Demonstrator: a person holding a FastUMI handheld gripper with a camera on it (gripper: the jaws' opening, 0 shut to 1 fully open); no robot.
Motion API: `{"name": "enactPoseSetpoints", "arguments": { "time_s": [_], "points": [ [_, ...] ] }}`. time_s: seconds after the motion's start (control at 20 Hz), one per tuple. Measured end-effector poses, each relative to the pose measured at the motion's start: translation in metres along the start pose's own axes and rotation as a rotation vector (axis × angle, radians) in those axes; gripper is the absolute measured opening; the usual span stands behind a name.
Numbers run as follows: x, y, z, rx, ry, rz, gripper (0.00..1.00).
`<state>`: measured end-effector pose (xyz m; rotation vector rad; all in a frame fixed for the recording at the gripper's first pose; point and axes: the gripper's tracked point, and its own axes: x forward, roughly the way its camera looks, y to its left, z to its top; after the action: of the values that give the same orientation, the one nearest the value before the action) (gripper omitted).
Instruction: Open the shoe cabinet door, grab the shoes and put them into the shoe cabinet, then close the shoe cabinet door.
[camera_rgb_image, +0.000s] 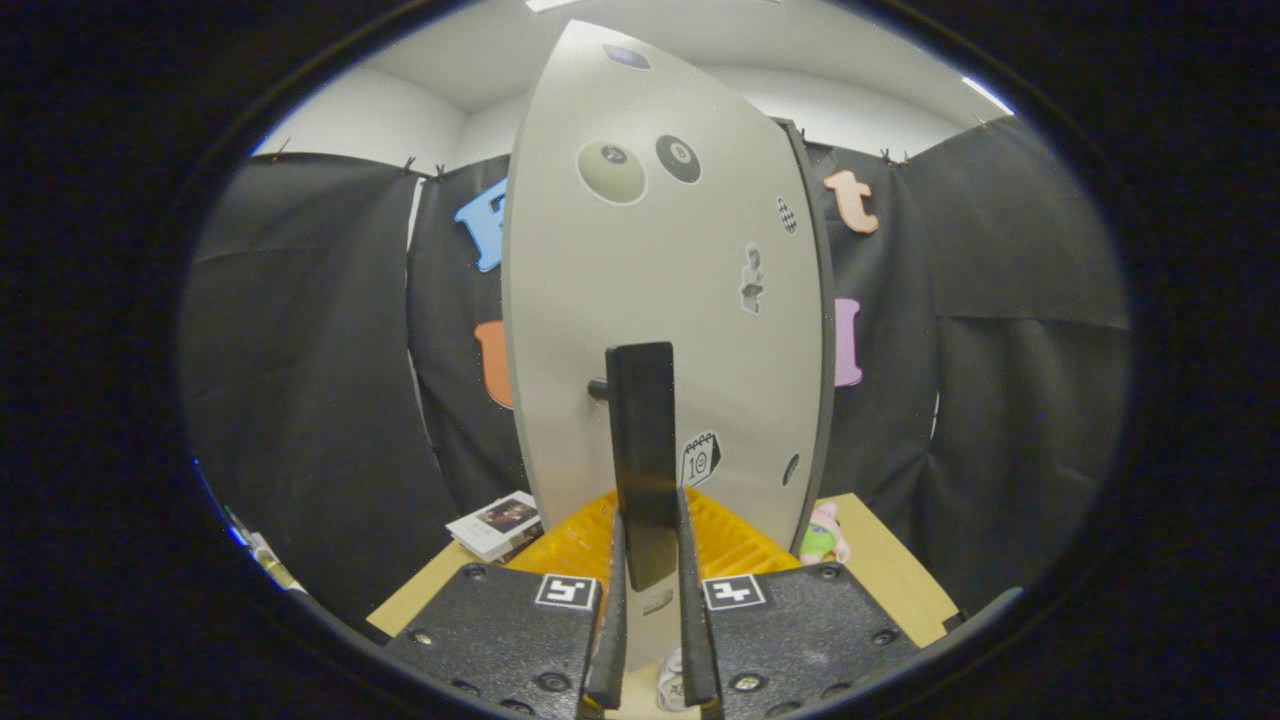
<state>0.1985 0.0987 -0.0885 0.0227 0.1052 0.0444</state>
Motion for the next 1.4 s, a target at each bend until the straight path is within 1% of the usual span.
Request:
{"name": "enactPoseSetpoints", "arguments": {
  "time_s": [0.25,0.45,0.55,0.65,0.8,0.85,0.95,1.05,1.1,1.2,1.25,1.35,1.4],
  "points": [
    [-0.013,-0.024,-0.002,-0.018,0.002,-0.033,0.23],
    [-0.023,-0.044,-0.003,-0.013,0.019,-0.02,0.18],
    [-0.028,-0.056,-0.003,-0.007,0.021,-0.027,0.15],
    [-0.032,-0.072,-0.003,-0.003,0.019,-0.056,0.11],
    [-0.036,-0.099,-0.002,-0.012,0.023,-0.128,0.04],
    [-0.039,-0.11,-0.001,-0.011,0.019,-0.134,0.04],
    [-0.038,-0.122,-0.002,0.007,0.015,-0.125,0.04],
    [-0.042,-0.14,-0.001,-0.005,0.01,-0.146,0.04],
    [-0.042,-0.146,0.0,-0.001,0.007,-0.135,0.04],
    [-0.043,-0.141,0.001,0.02,0.011,-0.077,0.04],
    [-0.042,-0.142,0.001,0.004,0.013,-0.068,0.04],
    [-0.043,-0.146,0.0,-0.041,0.015,-0.088,0.04],
    [-0.045,-0.145,-0.002,-0.034,0.02,-0.09,0.04]
  ]
}}
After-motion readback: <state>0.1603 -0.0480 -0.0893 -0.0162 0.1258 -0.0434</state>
